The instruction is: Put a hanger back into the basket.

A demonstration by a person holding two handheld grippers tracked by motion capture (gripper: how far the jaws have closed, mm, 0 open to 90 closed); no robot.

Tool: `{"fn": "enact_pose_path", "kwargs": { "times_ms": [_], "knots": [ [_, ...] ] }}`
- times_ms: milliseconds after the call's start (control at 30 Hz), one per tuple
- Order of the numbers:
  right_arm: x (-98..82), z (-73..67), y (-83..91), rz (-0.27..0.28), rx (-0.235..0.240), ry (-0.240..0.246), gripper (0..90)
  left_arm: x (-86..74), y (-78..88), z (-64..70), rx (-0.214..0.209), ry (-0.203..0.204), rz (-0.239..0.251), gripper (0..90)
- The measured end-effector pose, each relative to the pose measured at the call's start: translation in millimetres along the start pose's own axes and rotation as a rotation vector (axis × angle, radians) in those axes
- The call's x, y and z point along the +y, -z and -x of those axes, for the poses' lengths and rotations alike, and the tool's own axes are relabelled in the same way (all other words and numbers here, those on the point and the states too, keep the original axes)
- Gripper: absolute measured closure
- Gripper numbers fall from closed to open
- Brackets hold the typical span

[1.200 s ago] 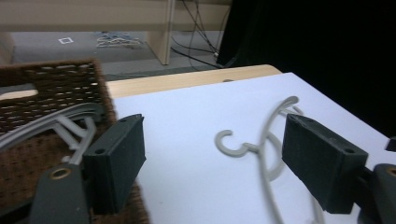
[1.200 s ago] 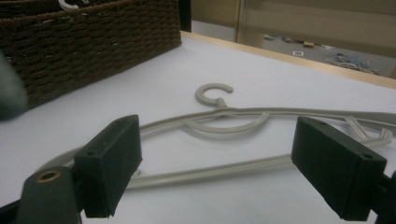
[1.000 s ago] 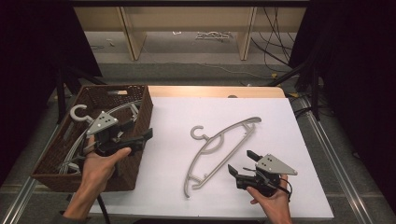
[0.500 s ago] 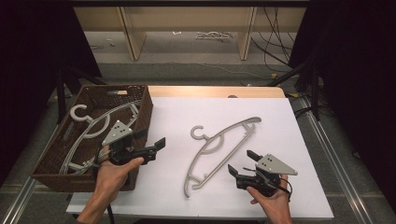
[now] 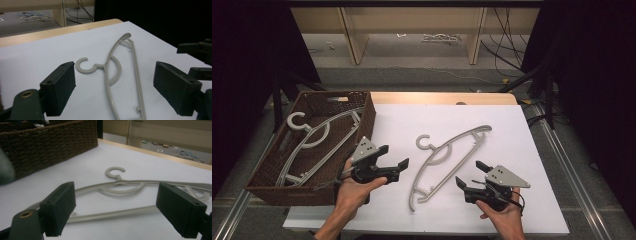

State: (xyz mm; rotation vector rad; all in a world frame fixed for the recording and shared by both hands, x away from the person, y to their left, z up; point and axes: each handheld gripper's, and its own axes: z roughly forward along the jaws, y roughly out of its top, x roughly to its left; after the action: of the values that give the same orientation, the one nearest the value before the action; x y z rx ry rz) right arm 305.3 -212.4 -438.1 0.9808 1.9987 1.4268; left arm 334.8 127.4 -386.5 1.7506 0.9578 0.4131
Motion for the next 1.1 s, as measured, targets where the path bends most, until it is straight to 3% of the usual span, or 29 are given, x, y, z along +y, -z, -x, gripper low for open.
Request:
{"fn": "enact_pose_path", "kwargs": {
  "times_ms": [300,333,433,633,867,967,1100],
  "knots": [
    [0.3,-1.3,-0.6,-0.009,0.001,0.005,17.1,-10.2,-36.1,5.8,-0.013,-0.041,-0.115,17.7],
    [0.3,-1.3,-0.6,-0.009,0.001,0.005,17.1,-10.6,-39.5,4.6,-0.015,-0.061,-0.138,17.7],
    [0.5,-1.3,0.3,-0.017,-0.007,0.007,17.1,-12.9,-54.4,5.2,-0.002,-0.056,-0.157,18.3],
    [0.5,-1.6,0.2,-0.008,-0.002,0.006,17.1,-16.1,-65.5,3.0,0.000,-0.068,-0.196,18.2],
    [0.5,-1.8,0.1,-0.008,-0.006,0.006,17.1,-19.9,-82.2,5.3,-0.023,-0.085,-0.248,18.7],
    [0.4,-1.8,0.2,-0.010,-0.004,0.006,17.1,-22.4,-96.2,5.2,-0.040,-0.103,-0.308,19.4],
    [0.4,-1.5,0.2,-0.022,0.008,0.001,17.1,-24.2,-108.4,4.3,-0.020,-0.116,-0.334,22.0]
  ]
}}
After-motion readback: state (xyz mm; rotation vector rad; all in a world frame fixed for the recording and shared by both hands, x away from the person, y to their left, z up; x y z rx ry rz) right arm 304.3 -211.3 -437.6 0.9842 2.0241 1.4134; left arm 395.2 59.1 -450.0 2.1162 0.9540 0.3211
